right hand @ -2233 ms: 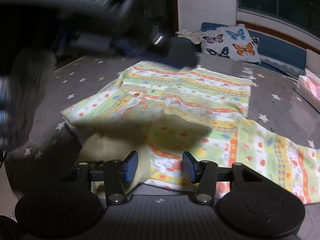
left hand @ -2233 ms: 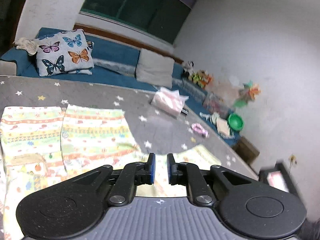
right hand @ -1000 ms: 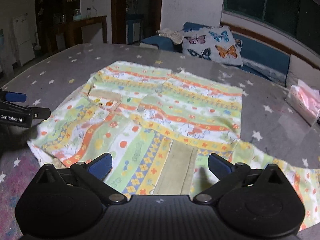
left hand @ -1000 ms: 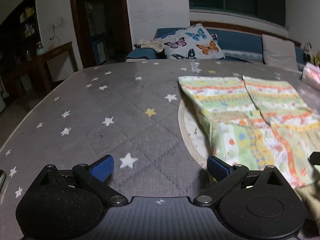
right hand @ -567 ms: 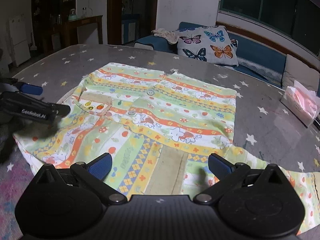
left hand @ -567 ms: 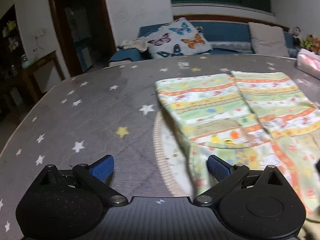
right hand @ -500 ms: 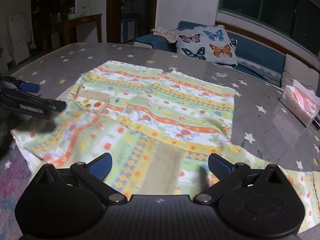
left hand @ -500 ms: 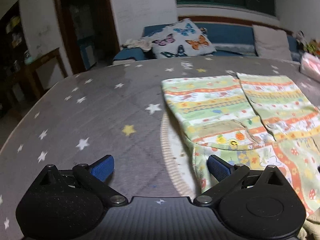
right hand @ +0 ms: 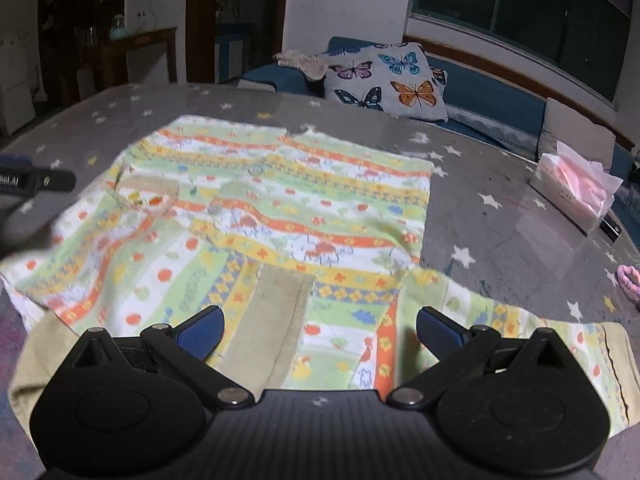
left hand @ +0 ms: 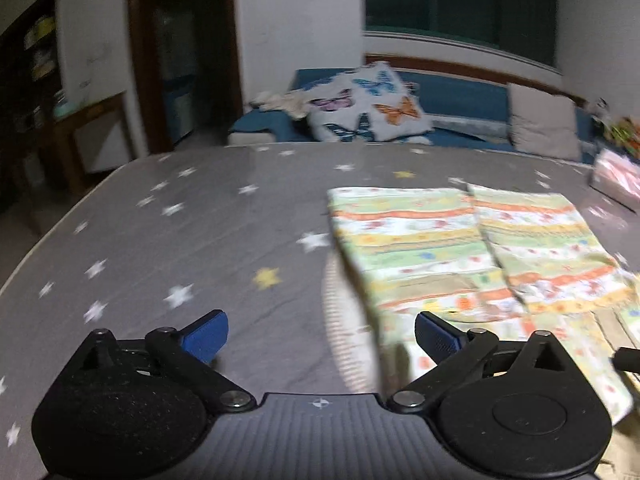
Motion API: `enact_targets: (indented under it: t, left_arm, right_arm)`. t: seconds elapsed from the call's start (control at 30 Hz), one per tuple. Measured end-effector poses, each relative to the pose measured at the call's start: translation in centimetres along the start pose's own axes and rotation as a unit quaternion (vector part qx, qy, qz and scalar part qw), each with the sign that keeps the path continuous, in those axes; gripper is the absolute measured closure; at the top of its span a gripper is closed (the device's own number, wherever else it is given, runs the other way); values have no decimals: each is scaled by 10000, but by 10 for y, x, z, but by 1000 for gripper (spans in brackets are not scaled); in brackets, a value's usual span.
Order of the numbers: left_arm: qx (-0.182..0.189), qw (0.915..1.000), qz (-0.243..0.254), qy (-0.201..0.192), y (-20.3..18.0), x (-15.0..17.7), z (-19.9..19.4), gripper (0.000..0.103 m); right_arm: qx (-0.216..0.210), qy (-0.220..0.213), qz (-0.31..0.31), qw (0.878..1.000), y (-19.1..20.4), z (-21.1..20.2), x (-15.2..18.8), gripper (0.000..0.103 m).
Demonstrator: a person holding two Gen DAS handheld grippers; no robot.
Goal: Fold clothes
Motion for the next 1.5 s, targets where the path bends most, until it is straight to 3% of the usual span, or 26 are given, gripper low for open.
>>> enact_targets:
  t: [0.23, 0.47, 0.8, 0.97, 1.1, 1.37, 1.5]
  left_arm:
    - [20, 9994, 164, 306, -13, 19, 21, 0]
    - [125, 9996, 100, 235, -8, 28, 17, 0]
    - [243, 9996, -39, 146, -5, 28, 16, 0]
    - [236, 9996, -39, 138, -5, 28, 18, 0]
    - [245, 9996, -48, 135, -5, 29, 17, 0]
    - [261, 9995, -58, 136, -4, 28, 18, 0]
    - [271, 9995, -76, 148, -4, 28, 18, 0]
  right_arm:
    - [90, 15, 247, 9997, -25, -11, 16, 0]
    - [130, 72, 901, 9958, -70, -18, 31, 0]
    - [1004, 226, 1905, 9763, -177, -5, 54, 0]
    - [1337, 272, 2181, 9663, -218, 3, 66, 7]
    - [1409, 398, 2275, 9627, -235, 13, 72, 19]
    - [1374, 466, 2295, 9624, -238, 17, 77, 32]
    - [1327, 464, 2324, 9624, -238, 15, 79, 46]
Point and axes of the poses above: each gripper's, at about its wrist camera, not at the fingertips, and z roughly the way its jaws point, y to its left, x to its underside, the point moved 7 cm from there along z, roughly the way its jaws point, and after that the axes turned 14 degrees about x, right-handed, at the moved point
